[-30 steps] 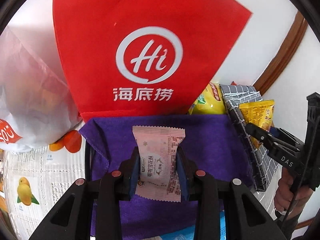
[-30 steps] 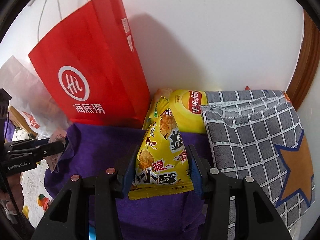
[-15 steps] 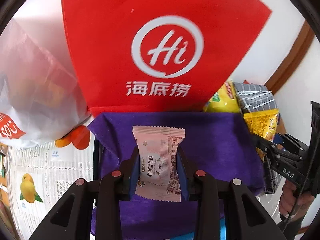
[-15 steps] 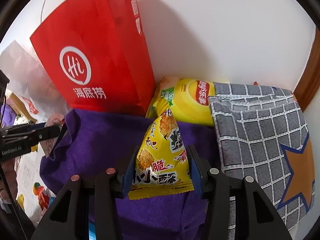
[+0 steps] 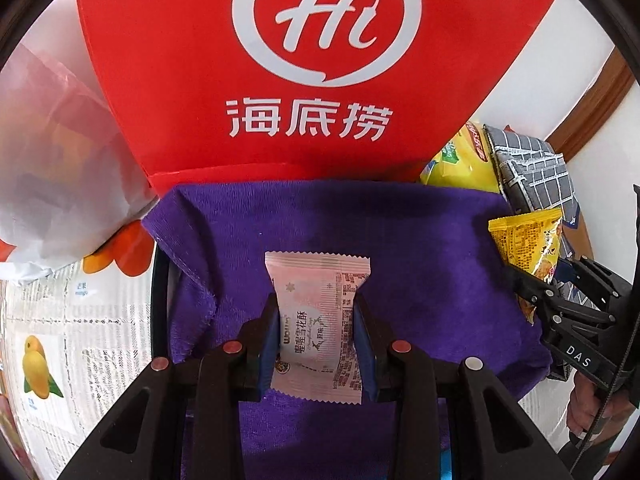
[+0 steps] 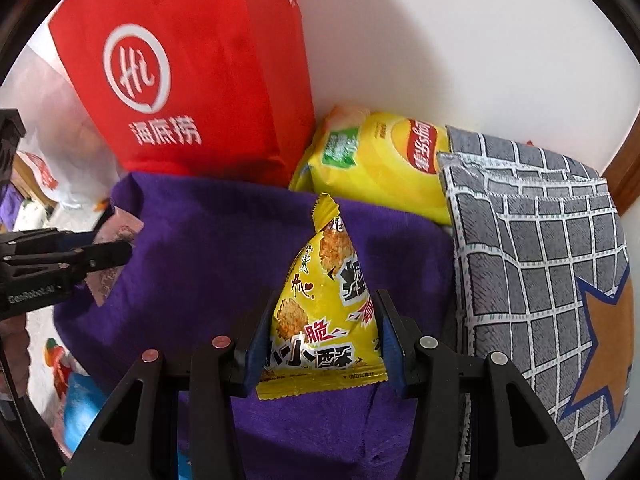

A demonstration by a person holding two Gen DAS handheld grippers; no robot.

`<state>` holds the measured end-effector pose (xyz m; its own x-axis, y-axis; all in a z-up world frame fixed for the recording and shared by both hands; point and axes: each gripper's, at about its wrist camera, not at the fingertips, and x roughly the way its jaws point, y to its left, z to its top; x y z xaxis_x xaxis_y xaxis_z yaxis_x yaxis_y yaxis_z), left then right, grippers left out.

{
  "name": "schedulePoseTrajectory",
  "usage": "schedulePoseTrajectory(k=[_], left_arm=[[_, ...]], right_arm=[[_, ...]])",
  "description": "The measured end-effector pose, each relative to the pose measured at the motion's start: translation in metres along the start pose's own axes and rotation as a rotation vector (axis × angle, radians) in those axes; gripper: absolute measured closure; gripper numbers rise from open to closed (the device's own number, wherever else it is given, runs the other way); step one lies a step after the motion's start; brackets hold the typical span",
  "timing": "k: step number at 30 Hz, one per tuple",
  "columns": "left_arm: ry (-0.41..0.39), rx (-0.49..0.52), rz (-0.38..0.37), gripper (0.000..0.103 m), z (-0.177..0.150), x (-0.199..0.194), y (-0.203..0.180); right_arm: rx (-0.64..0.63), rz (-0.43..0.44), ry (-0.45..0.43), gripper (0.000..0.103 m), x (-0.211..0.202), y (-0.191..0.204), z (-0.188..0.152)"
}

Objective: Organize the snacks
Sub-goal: 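Lower the yellow snack with the right tool while the left releases the pink packet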

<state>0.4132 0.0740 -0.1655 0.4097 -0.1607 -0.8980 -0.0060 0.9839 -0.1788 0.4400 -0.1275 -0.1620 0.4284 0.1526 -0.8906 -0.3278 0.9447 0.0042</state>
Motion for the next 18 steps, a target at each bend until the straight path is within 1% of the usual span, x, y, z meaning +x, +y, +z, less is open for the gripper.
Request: schedulePoseTrajectory(k=[8, 18], left_arm=[[0.031, 0.006, 0.018, 0.07, -0.001, 0.008, -0.003], [0.037, 0.014, 0.017, 0.069, 0.002, 0.011, -0.007]], right_arm=[[-0.007, 0.003, 0.03, 0.054, 0.007, 0.0, -0.001], [-0.009, -0.005, 0.058, 0.054, 0.014, 0.004, -0.004]])
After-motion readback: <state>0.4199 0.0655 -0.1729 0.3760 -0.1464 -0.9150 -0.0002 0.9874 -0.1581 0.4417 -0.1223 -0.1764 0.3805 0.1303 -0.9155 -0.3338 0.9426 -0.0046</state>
